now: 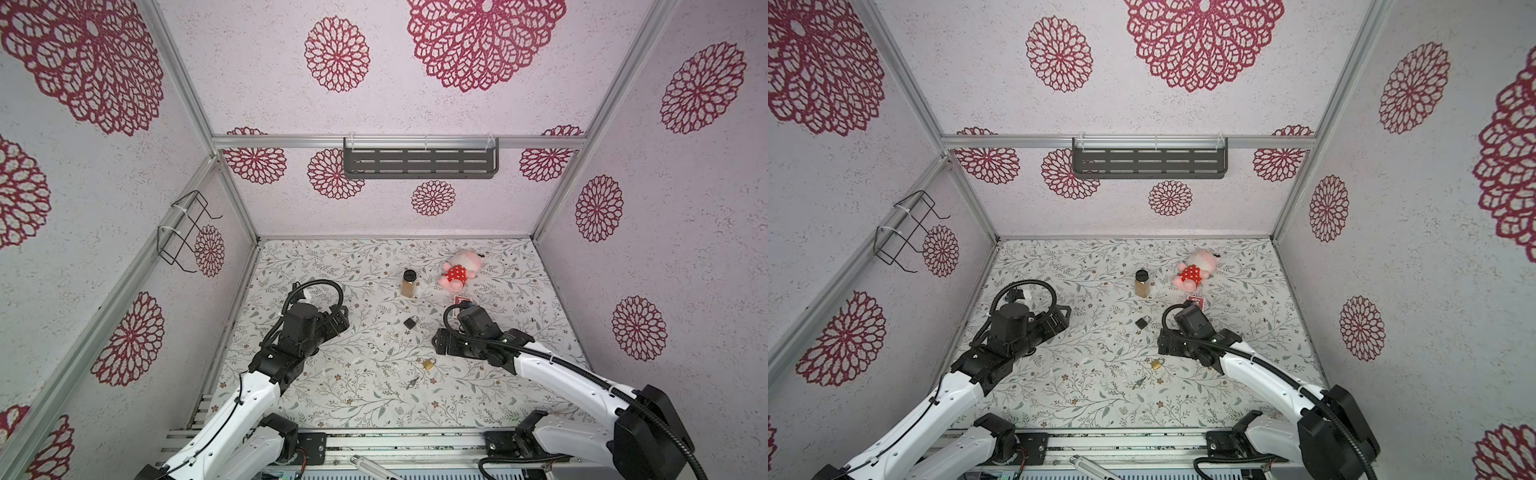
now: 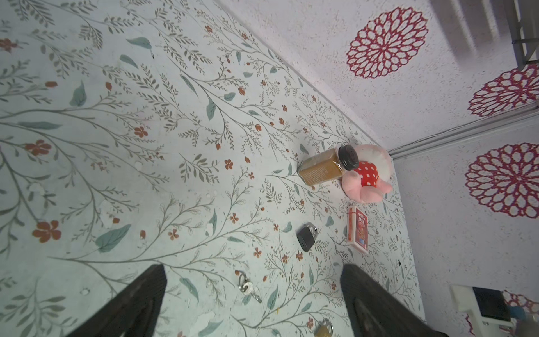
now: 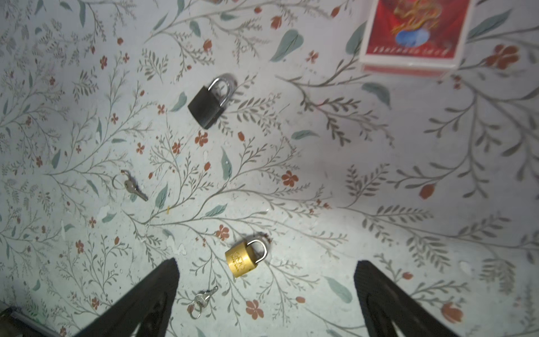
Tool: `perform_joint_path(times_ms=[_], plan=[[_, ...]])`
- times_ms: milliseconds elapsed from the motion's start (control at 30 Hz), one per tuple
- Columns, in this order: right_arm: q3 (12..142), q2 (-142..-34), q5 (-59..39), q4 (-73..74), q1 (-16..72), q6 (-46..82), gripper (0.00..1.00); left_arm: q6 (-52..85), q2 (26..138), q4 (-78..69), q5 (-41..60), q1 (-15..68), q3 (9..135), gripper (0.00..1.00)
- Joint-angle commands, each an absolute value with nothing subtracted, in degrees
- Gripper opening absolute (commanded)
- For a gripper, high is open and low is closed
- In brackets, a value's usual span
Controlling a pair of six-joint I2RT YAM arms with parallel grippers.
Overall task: Unlock with the key
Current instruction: 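Raise both arms and swing the right gripper toward the silver key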
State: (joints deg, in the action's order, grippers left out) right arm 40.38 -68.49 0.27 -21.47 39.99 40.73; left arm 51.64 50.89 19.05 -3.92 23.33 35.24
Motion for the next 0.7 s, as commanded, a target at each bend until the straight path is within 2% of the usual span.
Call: perform_joint_path(times_ms=[0,300,667], plan=[[42.19,-70.16,2.54,-23.75,44.79,46.14,0.95,56.79,51.06,23.82,-4.55,25.37,36.78,0.97],[40.31,-74.03,1.62,-17.74,53.62,51.85,0.88,59.88,52.68,22.71,-6.62,32.47,35.24,0.97],[40.18,-78.73,1.59,-13.98,59.15,53.68,0.76,62.17,54.52,21.3,-9.83,37.04,34.92,0.98]])
